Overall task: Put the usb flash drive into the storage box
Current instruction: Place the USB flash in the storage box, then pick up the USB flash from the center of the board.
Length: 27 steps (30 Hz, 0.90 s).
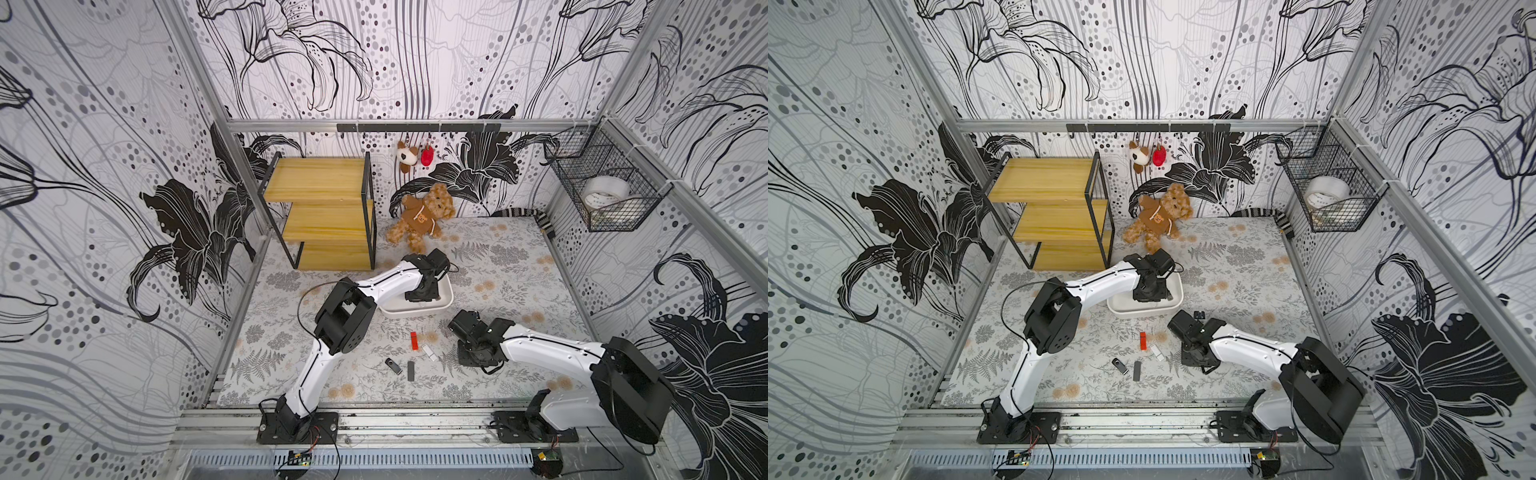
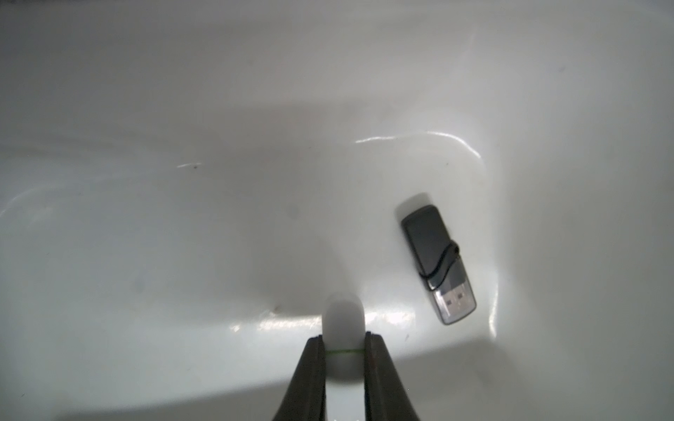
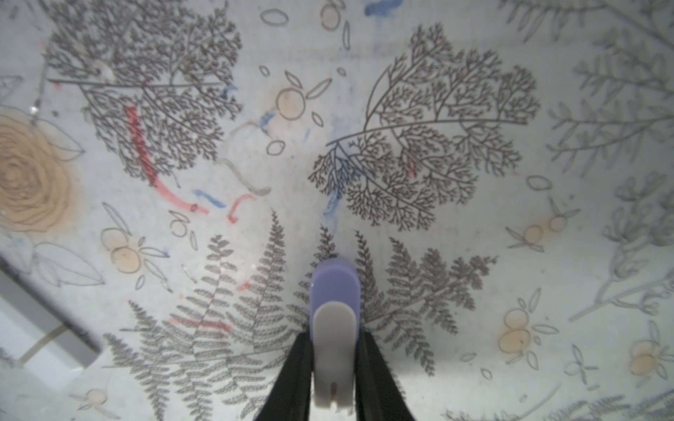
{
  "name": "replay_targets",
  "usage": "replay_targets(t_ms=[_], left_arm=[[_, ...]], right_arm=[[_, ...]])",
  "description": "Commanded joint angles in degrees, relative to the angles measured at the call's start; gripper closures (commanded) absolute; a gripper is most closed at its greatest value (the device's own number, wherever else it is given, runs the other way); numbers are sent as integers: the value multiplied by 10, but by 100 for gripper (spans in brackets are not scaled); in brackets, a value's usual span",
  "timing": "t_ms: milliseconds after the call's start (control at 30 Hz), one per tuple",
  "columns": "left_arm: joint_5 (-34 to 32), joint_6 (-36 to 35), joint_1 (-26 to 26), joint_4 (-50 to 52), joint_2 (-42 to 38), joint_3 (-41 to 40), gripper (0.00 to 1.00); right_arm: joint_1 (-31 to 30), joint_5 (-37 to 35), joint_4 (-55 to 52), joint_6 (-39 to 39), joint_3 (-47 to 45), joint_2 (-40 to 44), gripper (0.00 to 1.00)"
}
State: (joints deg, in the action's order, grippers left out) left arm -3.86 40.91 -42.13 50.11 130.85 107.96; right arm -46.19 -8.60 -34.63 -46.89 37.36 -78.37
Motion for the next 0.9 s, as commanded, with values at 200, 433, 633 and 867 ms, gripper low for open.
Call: replay_targets(t_ms=[200,433,633,867], left_arm=[[5,-15,6,-2,50,61,100],[-3,-21,6,9,82,95,100],[-8,-18,5,0,82,96,80],[-1,-13,6,-20,51,99,59]], right_arm=[[2,11,1,4,-17,-11,100],[2,10,-3,2,-17,-6,100],[2,13,0,4,-16,-7,100],[2,-7,-13,7,-5,12,100]])
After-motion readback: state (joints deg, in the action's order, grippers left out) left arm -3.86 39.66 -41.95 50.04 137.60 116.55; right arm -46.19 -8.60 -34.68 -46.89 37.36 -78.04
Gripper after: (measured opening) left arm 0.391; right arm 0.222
